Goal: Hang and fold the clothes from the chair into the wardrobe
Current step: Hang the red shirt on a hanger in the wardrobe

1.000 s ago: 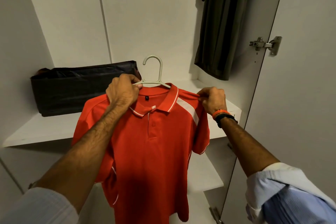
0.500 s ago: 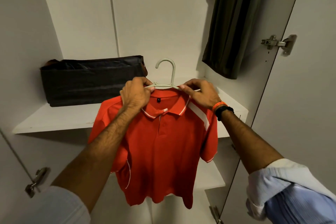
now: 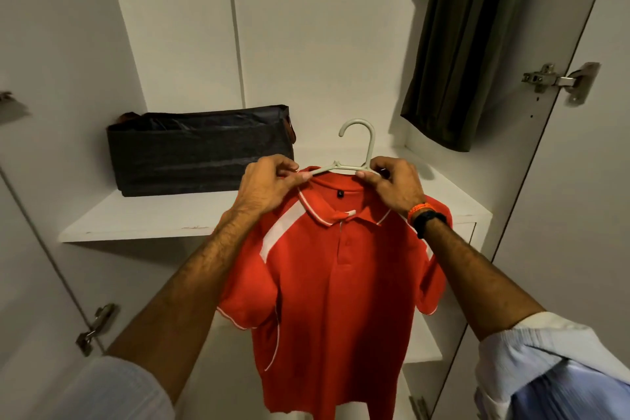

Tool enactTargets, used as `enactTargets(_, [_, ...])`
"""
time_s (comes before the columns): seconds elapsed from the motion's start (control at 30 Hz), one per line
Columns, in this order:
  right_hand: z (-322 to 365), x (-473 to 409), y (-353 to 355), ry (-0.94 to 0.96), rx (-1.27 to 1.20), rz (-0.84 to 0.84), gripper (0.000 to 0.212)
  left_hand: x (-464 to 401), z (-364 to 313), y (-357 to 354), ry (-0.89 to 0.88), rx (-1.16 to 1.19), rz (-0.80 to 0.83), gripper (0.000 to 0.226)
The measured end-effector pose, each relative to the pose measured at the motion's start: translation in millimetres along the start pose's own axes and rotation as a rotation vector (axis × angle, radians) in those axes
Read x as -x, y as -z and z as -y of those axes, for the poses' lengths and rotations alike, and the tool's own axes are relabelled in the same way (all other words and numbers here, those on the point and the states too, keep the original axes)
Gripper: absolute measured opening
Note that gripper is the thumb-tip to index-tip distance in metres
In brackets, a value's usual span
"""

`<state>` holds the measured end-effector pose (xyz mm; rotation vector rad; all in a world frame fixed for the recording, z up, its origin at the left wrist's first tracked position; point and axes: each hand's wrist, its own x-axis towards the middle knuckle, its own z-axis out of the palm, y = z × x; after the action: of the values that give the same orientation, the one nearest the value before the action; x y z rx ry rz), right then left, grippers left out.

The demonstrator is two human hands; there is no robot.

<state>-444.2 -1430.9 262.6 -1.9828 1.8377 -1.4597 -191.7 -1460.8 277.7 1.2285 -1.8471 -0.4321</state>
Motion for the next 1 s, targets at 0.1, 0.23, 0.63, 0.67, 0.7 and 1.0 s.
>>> enactTargets(0.1, [-15, -5, 4, -0.090, -0.048, 0.001, 0.026, 2, 18, 5, 0.061, -0.001, -0.055, 0.028])
enactTargets(0.23, [-24, -7, 13, -0.095, -0.119, 0.054, 0.031, 4, 39, 5, 0.142, -0.075, -0.086, 0.018])
enactTargets(0.63, [-30, -2, 37, 0.036, -0.119, 0.225, 0.019, -15, 38, 10, 0.053, -0.199, -0.012, 0.009])
enactTargets(0.67, [-31, -2, 39, 0.032, -0.125, 0.247, 0.019, -18, 36, 12, 0.040, -0.241, -0.033, 0.009])
enactTargets(0.7, [-31, -1, 39, 0.029, -0.137, 0.272, 0.019, -21, 35, 14, 0.023, -0.275, -0.052, 0.008])
enactTargets(1.0, [-37, -3, 24, -0.036, -0.270, 0.215, 0.023, -34, 13, 1, -0.022, -0.205, 0.167, 0.023])
